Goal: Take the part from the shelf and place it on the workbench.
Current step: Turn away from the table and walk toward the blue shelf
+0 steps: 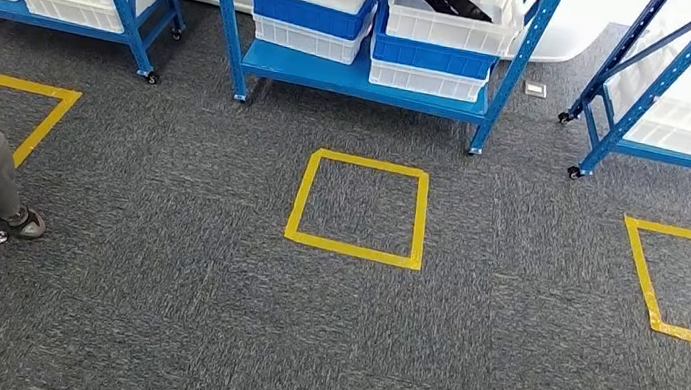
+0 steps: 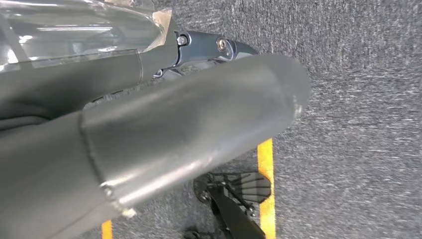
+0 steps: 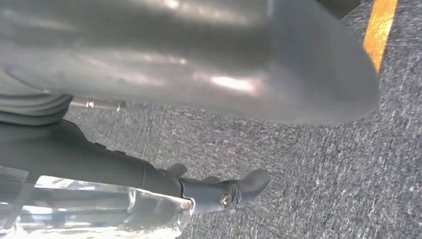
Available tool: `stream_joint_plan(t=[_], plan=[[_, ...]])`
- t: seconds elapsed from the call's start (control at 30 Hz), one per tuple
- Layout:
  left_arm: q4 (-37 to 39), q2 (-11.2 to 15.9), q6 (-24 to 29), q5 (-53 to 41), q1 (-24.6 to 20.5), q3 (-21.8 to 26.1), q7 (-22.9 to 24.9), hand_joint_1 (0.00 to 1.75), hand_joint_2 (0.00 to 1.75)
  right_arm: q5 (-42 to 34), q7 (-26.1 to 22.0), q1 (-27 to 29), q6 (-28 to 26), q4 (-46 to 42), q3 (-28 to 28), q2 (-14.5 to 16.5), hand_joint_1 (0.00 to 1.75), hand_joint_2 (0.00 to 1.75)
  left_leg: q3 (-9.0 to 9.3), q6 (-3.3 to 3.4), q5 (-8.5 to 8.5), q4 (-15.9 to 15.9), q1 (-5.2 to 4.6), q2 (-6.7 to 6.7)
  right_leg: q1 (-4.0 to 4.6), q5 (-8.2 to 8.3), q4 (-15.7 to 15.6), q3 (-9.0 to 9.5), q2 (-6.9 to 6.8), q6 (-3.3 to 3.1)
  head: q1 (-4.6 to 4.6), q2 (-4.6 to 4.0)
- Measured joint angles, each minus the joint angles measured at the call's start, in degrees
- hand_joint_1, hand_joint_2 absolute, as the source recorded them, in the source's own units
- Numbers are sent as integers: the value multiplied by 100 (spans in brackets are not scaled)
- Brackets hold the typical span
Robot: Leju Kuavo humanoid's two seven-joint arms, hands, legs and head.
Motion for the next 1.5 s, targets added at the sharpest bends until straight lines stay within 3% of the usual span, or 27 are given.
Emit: stream_joint_plan(t=[0.07,0.17,0.2,0.23,0.3,0.33,0.4,0.47,0.53,0.6,0.67,0.7,0.73,0.77,0.83,0.9,1.07,1.1,1.17,1.2,1.23,1.27,1.3,1.33,1.37,1.43,1.5], plan=[[-3,1,5,0,-8,0,-4,0,0,3,-5,-19,0,2,1,3,0,0,138,87,-11,-77,0,-8,-4,-66,374,-174,-5,2,12,0],[-3,3,19,1,-23,0,-5,0,0,8,-6,-34,0,3,2,7,0,0,230,167,-88,-119,-14,-23,-11,-400,1405,-893,-6,-31,29,0],[-3,3,25,1,-19,0,-5,0,0,8,-5,-21,0,3,2,5,0,0,267,177,-126,-119,-21,-35,-9,-457,1557,-1069,-5,-11,29,0],[-3,2,31,2,-12,0,-5,0,0,9,-5,-8,-1,3,2,3,0,0,316,175,-165,-119,-26,-48,-7,-397,1492,-1129,-5,28,29,0],[-3,-2,38,8,0,0,-7,0,0,14,-5,4,-2,3,2,-3,0,0,439,152,-257,-119,-31,-69,-10,11,867,-1002,-8,126,32,0],[-2,-3,40,14,-1,0,-8,0,0,19,-5,4,-2,3,2,-7,0,0,494,129,-303,-116,-34,-72,-5,231,514,-906,-16,136,31,0],[-3,-5,40,36,-11,0,-13,0,0,29,-5,-3,-3,4,2,-19,0,0,553,61,-383,-125,-48,-72,35,412,111,-786,-40,31,33,0],[-4,-5,46,54,-17,-2,-21,0,0,38,-5,8,-4,5,2,-30,0,0,595,-9,-407,-111,-58,-63,48,421,55,-740,-45,-101,31,0],[-5,-1,73,59,-19,-14,-34,0,0,46,-6,25,-4,7,2,-31,0,0,612,-60,-449,12,-41,-47,-3,476,-8,-623,-31,-151,26,0],[-6,3,74,65,-28,-33,-38,0,0,54,-5,13,-4,7,2,-27,0,0,368,-107,-640,490,-27,-35,-28,454,-46,-521,-26,-204,20,0],[-5,3,50,74,-29,-46,-27,0,0,56,3,1,-4,6,2,-31,0,0,-112,-156,-955,1218,-26,-32,-23,415,-50,-489,-22,-266,14,0],[-4,3,45,78,-22,-49,-20,0,0,56,9,0,-4,5,2,-32,0,0,-315,-175,-1043,1453,-21,-31,-22,393,-50,-472,-16,-285,15,0],[-4,3,46,80,-13,-50,-14,0,0,57,15,2,-4,5,2,-32,0,0,-432,-184,-1009,1503,-17,-29,-20,371,-50,-448,-7,-294,15,0],[-3,3,49,81,-6,-50,-11,0,0,57,19,5,-4,5,2,-31,0,0,-441,-182,-831,1341,-12,-27,-20,346,-50,-415,2,-291,14,0],[-3,7,55,84,-8,-50,-10,0,0,59,21,9,-4,5,2,-26,0,0,-252,-149,-303,679,-10,-23,-17,294,-52,-339,13,-267,13,0],[-3,8,57,84,-11,-50,-10,0,0,59,21,10,-4,5,2,-23,0,0,-111,-124,-26,289,-11,-22,-16,268,-53,-301,15,-253,14,0],[-3,9,57,84,-11,-50,-10,0,0,60,21,12,-4,5,2,-23,0,0,-75,-106,41,182,-16,-19,-15,262,-56,-318,15,-249,13,0],[-3,10,57,84,-12,-51,-9,0,0,61,22,11,-4,5,2,-18,0,0,-68,-86,-13,117,-26,-19,-3,249,-54,-313,21,-234,14,0],[-3,12,61,93,-12,-55,-9,0,0,70,27,3,-1,4,2,-11,0,0,-14,3,-54,-14,-47,-21,29,179,-30,-304,26,-149,17,0],[-3,10,68,104,-16,-65,-9,0,0,77,31,-2,6,3,2,-11,0,0,38,70,-75,-68,-50,-20,42,18,220,-403,25,-106,24,0],[-3,8,77,116,-17,-78,-10,0,0,83,34,-1,13,2,2,-16,0,0,113,129,-23,-115,-47,-22,35,-157,633,-636,18,-50,28,0],[-3,4,85,128,-18,-92,-11,0,0,86,36,6,20,-1,2,-22,0,0,207,167,-11,-158,-37,-32,18,-204,853,-782,12,27,34,0],[-3,0,91,132,-22,-106,-12,0,0,87,37,11,27,-3,2,-26,0,0,265,169,-58,-162,-35,-45,-9,-163,910,-889,9,92,40,0],[-3,-5,92,133,-19,-115,-12,0,0,86,38,17,28,-5,2,-28,0,0,321,144,-111,-161,-35,-60,-33,35,680,-850,-2,155,43,0],[-2,-8,92,134,-21,-121,-13,0,0,86,40,18,29,-7,2,-28,0,0,369,105,-158,-159,-43,-73,-35,261,272,-684,-13,180,49,0],[-1,-6,91,135,-27,-128,-15,0,0,85,46,9,30,-9,2,-27,0,0,417,32,-218,-164,-61,-82,-11,406,-9,-551,-26,91,44,0],[-2,-7,90,136,-32,-132,-17,0,0,85,54,2,31,-10,2,-27,0,0,447,-25,-252,-183,-60,-77,-1,394,-28,-522,-16,-17,28,0]])
